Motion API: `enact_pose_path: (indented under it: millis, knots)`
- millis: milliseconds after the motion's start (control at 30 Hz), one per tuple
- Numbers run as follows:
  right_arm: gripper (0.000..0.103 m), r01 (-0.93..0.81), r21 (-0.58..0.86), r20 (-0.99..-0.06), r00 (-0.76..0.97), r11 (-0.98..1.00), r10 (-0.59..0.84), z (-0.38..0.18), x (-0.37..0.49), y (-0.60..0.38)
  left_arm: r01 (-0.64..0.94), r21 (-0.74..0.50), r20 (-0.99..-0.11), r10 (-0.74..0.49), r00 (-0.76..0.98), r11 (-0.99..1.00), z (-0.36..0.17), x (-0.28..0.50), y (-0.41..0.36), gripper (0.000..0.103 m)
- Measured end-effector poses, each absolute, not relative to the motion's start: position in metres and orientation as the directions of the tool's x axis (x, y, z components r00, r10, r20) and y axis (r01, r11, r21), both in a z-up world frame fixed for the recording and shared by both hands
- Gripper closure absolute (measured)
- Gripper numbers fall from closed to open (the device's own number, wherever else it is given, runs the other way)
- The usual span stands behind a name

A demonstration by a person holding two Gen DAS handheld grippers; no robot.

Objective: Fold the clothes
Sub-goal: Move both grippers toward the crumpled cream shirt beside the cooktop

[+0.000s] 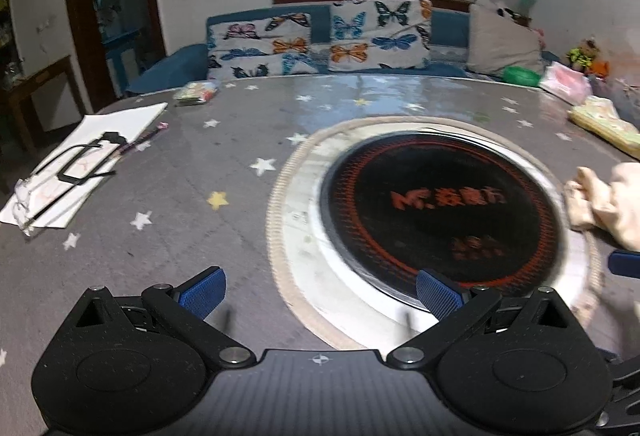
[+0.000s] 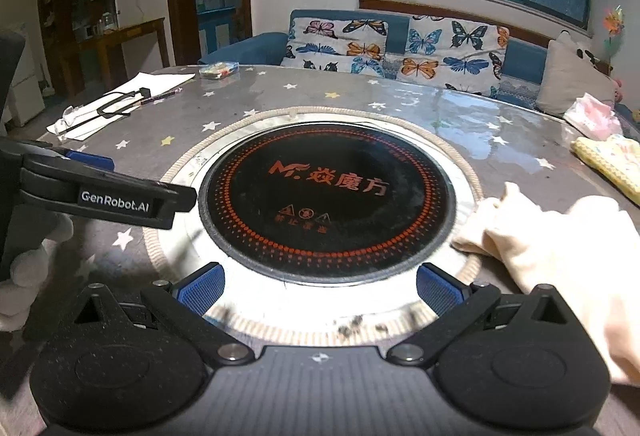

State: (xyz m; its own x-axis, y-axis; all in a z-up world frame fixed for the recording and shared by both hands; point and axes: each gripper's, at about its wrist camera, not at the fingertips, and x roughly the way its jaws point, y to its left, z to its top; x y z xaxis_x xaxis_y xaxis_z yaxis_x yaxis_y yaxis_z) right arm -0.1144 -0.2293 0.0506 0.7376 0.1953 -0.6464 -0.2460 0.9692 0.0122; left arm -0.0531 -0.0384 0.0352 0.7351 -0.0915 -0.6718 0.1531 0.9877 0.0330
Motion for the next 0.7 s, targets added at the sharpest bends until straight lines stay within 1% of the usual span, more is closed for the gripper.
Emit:
enact_pose_path:
  millis: [333, 500, 567, 700]
  knots:
    - [0.001, -0.225, -0.013, -0.631, 0.758, 0.974, 0.167, 0.065, -0.149, -0.247, 0.266, -0.01, -0.686, -0.2, 0.7, 0.964, 0.048, -0.08, -0.071, 0.0]
    - [0.002, -0.202, -0.02, -0.63, 0.763, 0.979, 0.145, 0.069, -0.16, -0.258, 0.31, -0.003, -0.696, -0.225, 0.682, 0.951, 0.05, -0.088, -0.09, 0.0]
    - [0.004, -0.193, -0.017, -0.63, 0.764, 0.981, 0.139, 0.07, -0.164, -0.263, 0.324, -0.002, -0.699, -0.233, 0.676, 0.946, 0.051, -0.09, -0.096, 0.0]
    - [0.004, -0.172, -0.018, -0.63, 0.767, 0.985, 0.122, 0.073, -0.174, -0.274, 0.349, 0.003, -0.701, -0.247, 0.669, 0.937, 0.053, -0.094, -0.107, 0.0]
